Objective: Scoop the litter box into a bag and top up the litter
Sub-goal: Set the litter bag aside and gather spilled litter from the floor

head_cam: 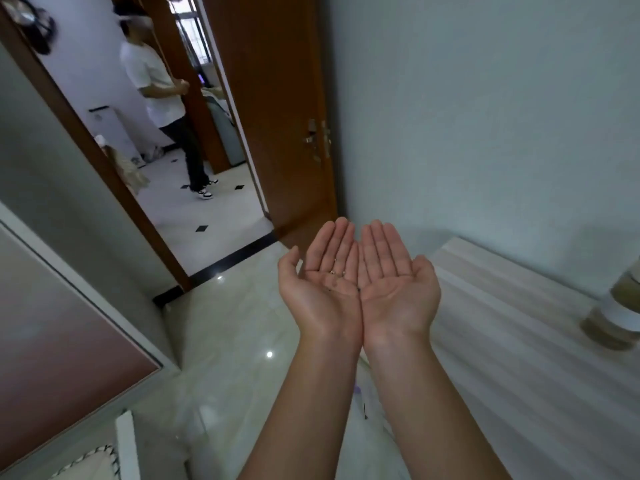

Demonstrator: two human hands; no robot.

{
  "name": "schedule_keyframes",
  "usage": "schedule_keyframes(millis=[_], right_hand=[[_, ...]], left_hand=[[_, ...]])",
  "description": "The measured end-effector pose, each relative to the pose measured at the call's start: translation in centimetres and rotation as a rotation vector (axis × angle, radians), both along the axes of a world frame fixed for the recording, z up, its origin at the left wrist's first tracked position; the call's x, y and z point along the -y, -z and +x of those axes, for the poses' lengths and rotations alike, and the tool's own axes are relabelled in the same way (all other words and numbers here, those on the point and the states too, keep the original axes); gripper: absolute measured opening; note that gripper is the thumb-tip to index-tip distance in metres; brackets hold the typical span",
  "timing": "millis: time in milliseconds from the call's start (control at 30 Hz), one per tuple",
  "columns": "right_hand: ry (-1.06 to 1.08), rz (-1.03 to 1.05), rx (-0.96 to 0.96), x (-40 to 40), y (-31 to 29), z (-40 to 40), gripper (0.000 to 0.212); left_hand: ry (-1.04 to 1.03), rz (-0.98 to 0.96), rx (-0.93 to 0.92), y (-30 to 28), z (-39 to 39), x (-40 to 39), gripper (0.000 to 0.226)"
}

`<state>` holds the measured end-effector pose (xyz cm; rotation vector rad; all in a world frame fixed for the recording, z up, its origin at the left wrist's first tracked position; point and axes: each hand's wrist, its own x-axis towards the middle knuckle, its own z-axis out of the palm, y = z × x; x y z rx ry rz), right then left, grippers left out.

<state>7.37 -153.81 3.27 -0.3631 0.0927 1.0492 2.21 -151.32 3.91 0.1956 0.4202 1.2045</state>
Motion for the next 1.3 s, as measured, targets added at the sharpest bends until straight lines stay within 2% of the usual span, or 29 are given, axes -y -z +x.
schedule_keyframes(millis=[300, 500, 900, 1300], right_hand=[[-0.221, -0.035, 0.027, -8.7, -0.1, -6.3, 0.053], [-0.293, -0.054, 0.052, -16.1, 1.2, -12.2, 0.053], [-0.280, -0.059, 0.086, -32.0, 1.8, -22.7, 0.052], [-0.293, -0.134, 0.072, -44.1, 3.8, -23.0, 0.050]], left_hand=[[-0.236, -0.029, 0.006, 0.2, -6.8, -7.7, 0.050], [-0.311, -0.063, 0.041, 1.6, -12.8, -14.7, 0.050], [-0.284, -0.081, 0.121, 3.1, -23.2, -30.8, 0.050], [-0.256, -0.108, 0.038, 5.3, -23.3, -43.2, 0.050]])
